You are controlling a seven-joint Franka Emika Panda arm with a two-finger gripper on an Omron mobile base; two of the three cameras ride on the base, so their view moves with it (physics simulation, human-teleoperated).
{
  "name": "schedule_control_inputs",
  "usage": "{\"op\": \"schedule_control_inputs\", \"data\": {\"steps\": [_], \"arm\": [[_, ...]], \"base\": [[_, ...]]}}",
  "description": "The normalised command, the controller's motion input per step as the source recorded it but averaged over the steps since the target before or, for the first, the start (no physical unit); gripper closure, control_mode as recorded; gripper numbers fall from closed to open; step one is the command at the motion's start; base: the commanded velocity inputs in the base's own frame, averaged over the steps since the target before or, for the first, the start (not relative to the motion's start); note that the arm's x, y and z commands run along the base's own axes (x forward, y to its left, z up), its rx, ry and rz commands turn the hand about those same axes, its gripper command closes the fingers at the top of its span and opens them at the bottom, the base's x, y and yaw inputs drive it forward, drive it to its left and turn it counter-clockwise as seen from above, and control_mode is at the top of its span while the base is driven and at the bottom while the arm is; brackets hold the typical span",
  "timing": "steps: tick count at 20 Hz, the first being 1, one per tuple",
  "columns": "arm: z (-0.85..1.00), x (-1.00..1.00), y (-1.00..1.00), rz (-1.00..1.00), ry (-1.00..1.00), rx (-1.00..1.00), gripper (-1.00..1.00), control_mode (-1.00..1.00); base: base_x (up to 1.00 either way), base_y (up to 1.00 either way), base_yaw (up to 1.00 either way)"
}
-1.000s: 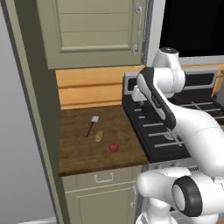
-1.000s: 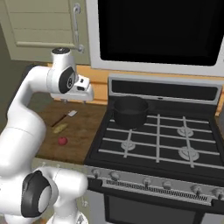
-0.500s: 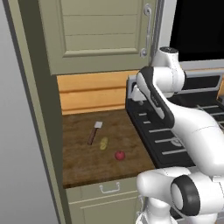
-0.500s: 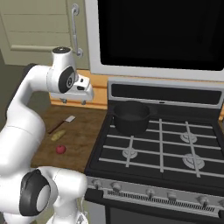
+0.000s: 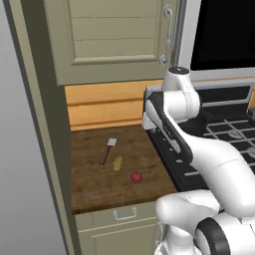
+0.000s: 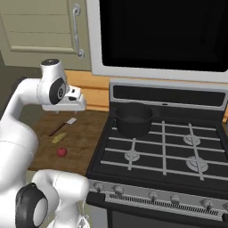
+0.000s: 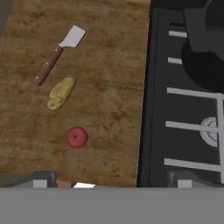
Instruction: Put the tomato and potato in the pot. Retrieve the spatula and lightly stir the vegetables in the pot.
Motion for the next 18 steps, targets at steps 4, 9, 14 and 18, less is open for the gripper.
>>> {"op": "schedule_control_inputs", "data": {"steps": [4,9,14,18], "arm": [[-0.90,-0.14,0.95,0.11,0.00,-0.16,-1.00,-1.00],[-0.89,0.02,0.68,0.04,0.06,-0.14,-1.00,-1.00],[-0.65,0.24,0.25,0.00,0.08,-0.03,-1.00,-1.00],[-0.54,0.41,0.06,0.00,0.09,0.00,-1.00,-1.00]], "base": [[0.00,0.00,0.00],[0.00,0.00,0.00],[0.00,0.00,0.00],[0.00,0.00,0.00]]}}
